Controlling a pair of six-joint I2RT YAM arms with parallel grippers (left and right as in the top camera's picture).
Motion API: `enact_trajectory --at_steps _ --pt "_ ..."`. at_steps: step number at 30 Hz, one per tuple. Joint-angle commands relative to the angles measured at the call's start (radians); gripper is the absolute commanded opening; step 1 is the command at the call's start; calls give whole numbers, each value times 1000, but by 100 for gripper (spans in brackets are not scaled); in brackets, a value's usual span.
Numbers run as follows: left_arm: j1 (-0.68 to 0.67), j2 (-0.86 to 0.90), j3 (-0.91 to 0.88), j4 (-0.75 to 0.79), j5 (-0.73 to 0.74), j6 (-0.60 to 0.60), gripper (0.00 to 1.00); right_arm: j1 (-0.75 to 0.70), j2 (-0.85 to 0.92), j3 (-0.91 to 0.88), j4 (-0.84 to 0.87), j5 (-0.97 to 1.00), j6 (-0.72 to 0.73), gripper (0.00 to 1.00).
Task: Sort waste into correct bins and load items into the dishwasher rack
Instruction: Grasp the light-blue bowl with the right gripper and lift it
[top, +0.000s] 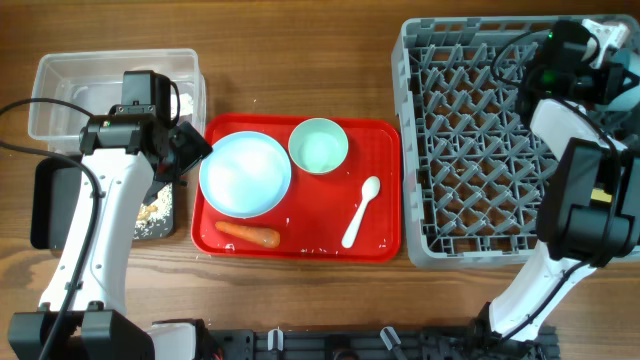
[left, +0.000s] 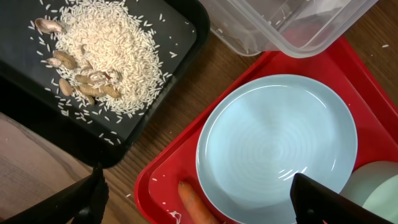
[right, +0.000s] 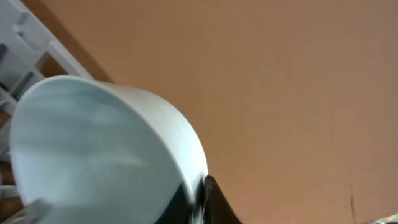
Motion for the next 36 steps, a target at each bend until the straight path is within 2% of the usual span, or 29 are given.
enact_trajectory --at_steps 1,5,8,16,18,20,23,24,28,31,32,34,35,36 --pt "6 -13 1 3 8 -13 96 63 24 8 -1 -27 24 45" --pt "6 -13 1 3 8 -13 96 107 23 8 0 -30 23 70" --pt "6 -13 1 3 8 -13 97 145 18 8 -1 -30 23 79" --pt "6 -13 1 3 8 -13 98 343 -127 8 -22 -48 26 90" --pt "6 -13 1 3 8 -13 99 383 -164 8 -118 -132 103 92" --pt "6 -13 1 3 8 -13 99 428 -211 8 -307 -300 231 94" --pt "6 -13 1 3 8 -13 100 512 -291 8 -548 -691 338 93" --pt "6 -13 1 3 8 -13 100 548 -314 8 -610 -900 342 93" --pt "6 -13 1 0 8 -13 100 639 -312 8 -694 -1408 474 91" --pt "6 -13 1 -3 8 -13 100 684 -274 8 -716 -1453 692 81" --pt "6 -13 1 -2 8 -13 100 690 -258 8 -728 -1450 732 78" --pt "6 -13 1 -2 8 -13 100 697 -220 8 -768 -1445 777 66" --pt "6 -13 1 -2 8 -13 100 697 -194 8 -794 -1442 826 66" --pt "6 -13 1 -2 8 -12 100 697 -168 8 -816 -1437 852 61"
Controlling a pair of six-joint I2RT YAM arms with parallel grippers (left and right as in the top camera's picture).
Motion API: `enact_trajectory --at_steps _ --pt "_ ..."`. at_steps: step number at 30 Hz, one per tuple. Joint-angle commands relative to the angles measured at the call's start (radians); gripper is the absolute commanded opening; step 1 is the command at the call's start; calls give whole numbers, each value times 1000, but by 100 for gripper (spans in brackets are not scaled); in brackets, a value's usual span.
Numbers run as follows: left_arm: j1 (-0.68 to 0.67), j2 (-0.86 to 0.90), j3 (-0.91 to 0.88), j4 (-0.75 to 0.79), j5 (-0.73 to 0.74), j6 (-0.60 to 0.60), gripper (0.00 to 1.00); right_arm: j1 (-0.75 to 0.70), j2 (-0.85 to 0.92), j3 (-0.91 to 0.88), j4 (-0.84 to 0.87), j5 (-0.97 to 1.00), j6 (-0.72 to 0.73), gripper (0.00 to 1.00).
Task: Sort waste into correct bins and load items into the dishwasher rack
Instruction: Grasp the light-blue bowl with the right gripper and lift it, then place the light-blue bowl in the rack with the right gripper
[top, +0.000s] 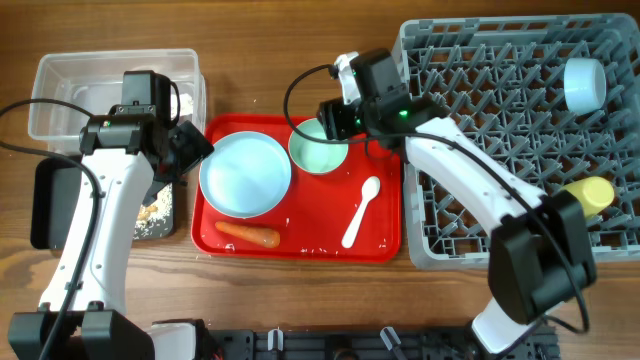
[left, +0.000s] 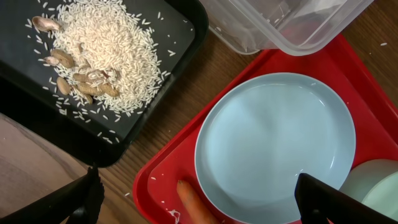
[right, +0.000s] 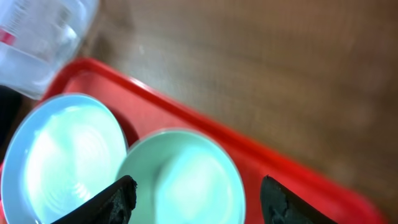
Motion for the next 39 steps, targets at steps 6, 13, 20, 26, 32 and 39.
enact_trajectory --at_steps 6,13,20,26,32,39 --pt "6 -13 1 -2 1 -13 100 4 160 -3 -79 51 185 22" --pt "6 -13 1 -2 2 -13 100 3 160 -3 -149 164 259 20" --pt "6 -13 1 -5 2 -13 100 3 152 -3 -158 164 259 4" --pt "6 -13 1 -6 1 -12 100 -40 -91 -2 -192 241 95 4" --pt "6 -13 1 -4 1 -13 100 -120 -337 -2 -72 962 -188 4" --pt "6 -13 1 -4 1 -13 100 -335 -310 -2 154 1342 -499 4"
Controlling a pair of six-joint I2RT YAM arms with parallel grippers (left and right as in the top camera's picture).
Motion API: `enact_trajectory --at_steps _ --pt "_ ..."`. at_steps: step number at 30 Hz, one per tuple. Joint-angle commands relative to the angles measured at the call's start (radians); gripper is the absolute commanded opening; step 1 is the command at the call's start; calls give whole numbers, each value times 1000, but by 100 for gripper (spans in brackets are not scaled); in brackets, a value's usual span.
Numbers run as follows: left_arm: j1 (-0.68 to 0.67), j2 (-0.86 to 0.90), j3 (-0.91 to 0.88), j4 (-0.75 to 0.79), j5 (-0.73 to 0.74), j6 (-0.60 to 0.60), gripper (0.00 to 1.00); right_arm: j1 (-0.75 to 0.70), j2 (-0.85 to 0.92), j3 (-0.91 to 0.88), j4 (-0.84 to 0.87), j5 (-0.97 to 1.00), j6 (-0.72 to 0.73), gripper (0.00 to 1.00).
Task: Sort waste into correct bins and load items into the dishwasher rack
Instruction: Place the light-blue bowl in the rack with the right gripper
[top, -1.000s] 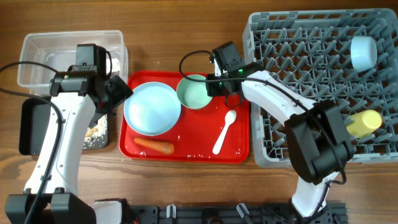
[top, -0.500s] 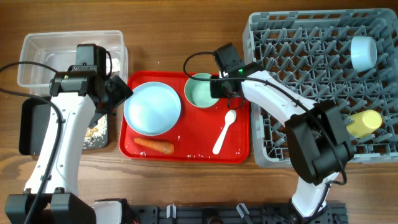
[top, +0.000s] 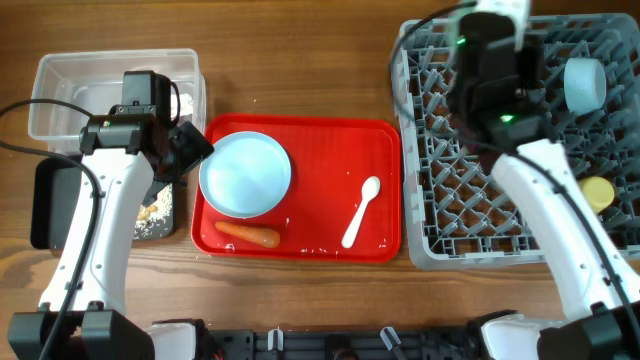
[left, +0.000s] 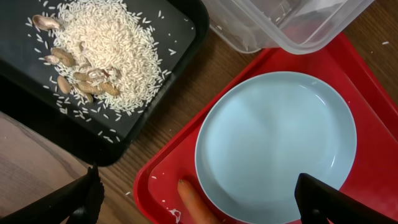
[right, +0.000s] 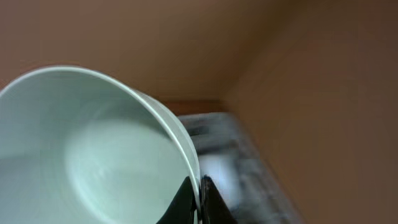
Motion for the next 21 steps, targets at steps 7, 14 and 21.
enact_trajectory --at_steps 7,14,21 --pt "6 -13 1 4 2 -13 100 -238 180 -46 3 302 -92 4" --pt "6 -13 1 3 2 -10 100 -261 306 -88 16 330 -33 4" --pt "6 -13 1 3 2 -10 100 -219 307 -94 -171 241 163 4"
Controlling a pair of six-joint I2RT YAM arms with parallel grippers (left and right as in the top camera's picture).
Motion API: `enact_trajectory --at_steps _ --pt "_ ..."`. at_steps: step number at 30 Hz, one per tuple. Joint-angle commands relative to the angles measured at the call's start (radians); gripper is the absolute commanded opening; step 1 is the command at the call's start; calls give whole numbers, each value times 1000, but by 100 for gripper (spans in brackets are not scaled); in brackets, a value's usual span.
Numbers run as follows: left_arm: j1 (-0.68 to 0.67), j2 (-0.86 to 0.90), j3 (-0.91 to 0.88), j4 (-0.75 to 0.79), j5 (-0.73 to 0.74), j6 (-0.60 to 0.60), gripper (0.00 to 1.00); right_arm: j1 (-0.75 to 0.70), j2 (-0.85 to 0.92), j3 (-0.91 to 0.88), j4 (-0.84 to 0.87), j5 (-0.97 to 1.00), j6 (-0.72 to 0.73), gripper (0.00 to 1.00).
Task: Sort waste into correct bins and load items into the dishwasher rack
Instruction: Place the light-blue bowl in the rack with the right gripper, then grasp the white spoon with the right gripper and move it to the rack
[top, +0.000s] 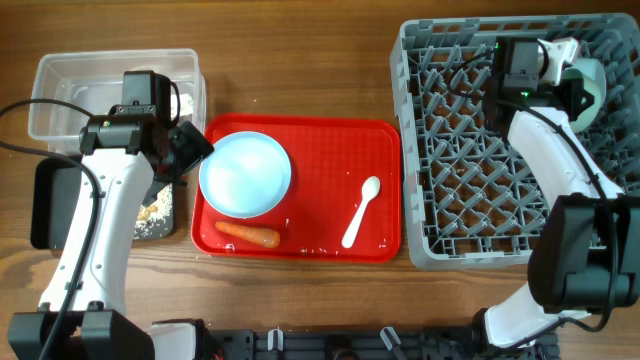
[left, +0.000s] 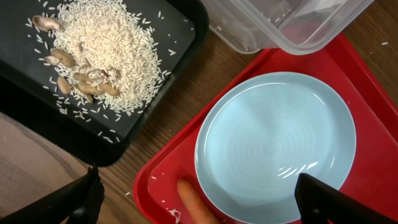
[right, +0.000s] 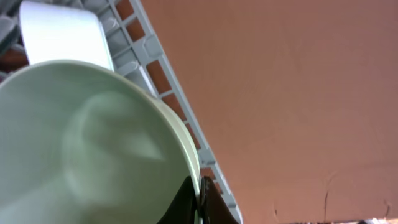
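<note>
My right gripper is shut on the rim of the pale green bowl, which it holds tilted on edge over the far right part of the grey dishwasher rack. In the right wrist view the fingers pinch the bowl next to a white cup. My left gripper hangs open over the left edge of the light blue plate on the red tray. The plate and carrot lie between its fingers.
A carrot and a white spoon lie on the tray. A clear plastic bin stands at the far left, with a black tray of rice and peanuts in front of it.
My right gripper with the green bowl has moved from over the rack's back middle to its far right side, next to the white cup. The left arm has not moved.
My right gripper was at the rack's far right holding the white cup, with the green bowl on the tray. Then the cup lay in the rack and the gripper was open over the bowl. Then it held the bowl above the rack, and now beside the cup.
</note>
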Motion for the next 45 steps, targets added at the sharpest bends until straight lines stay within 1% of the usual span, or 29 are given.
enact_trajectory --at_steps 1,3,4,6,8,10,12,14,16,17,18,19,22,24,26,27,29,30,32,33,34,36,39,40,42,43,45 --pt "6 -13 1 1 2 -10 100 38 8 -6 -103 -37 185 4" --pt "6 -13 1 0 2 -10 100 56 8 -6 -166 -52 256 5" --pt "6 -13 1 -1 2 -10 100 64 8 -6 -186 -72 255 4" --pt "6 -13 1 -2 2 -10 100 79 8 -6 -241 -143 254 4" --pt "6 -13 1 -4 1 -10 100 92 8 -6 -309 -274 260 5" --pt "6 -13 1 -5 2 -10 100 95 8 -6 -346 -343 309 4" --pt "6 -13 1 -8 2 -10 100 95 6 -6 -384 -414 317 6" --pt "6 -13 1 -10 2 -10 100 95 0 -6 -394 -479 316 14" --pt "6 -13 1 -10 1 -10 100 95 -20 -5 -404 -583 306 17" --pt "6 -13 1 -10 2 -10 100 95 -36 -3 -415 -628 306 22" --pt "6 -13 1 -10 2 -10 100 95 -62 0 -429 -687 306 30" --pt "6 -13 1 -10 1 -10 100 95 -79 0 -437 -716 306 33" --pt "6 -13 1 -10 2 -10 100 95 -162 0 -465 -799 305 41" --pt "6 -13 1 -13 2 -10 100 95 -259 1 -463 -882 306 52" --pt "6 -13 1 -14 1 -9 100 95 -340 1 -437 -1051 306 59" --pt "6 -13 1 -14 1 -10 100 95 -386 0 -414 -1218 305 61" --pt "6 -13 1 -14 2 -10 100 100 -440 0 -384 -1481 306 61" --pt "6 -13 1 -14 2 -10 100 111 -451 0 -380 -1527 313 60" --pt "6 -13 1 -14 2 -10 100 152 -454 0 -388 -1540 347 60" --pt "6 -13 1 -14 1 -10 100 198 -443 -3 -394 -1522 369 60" --pt "6 -13 1 -14 1 -10 100 251 -427 -3 -407 -1485 403 60" --pt "6 -13 1 -14 1 -10 100 363 -378 -3 -435 -1346 473 62" --pt "6 -13 1 -14 1 -10 100 489 -276 -3 -437 -1273 518 64" --pt "6 -13 1 -14 2 -10 100 515 -236 -3 -437 -1255 561 66" --pt "6 -13 1 -14 1 -10 100 553 -147 -3 -435 -1235 639 66" --pt "6 -13 1 -14 2 -10 100 574 -73 -3 -429 -1235 700 66" --pt "6 -13 1 -14 1 -10 100 587 -9 -3 -434 -1232 770 66"
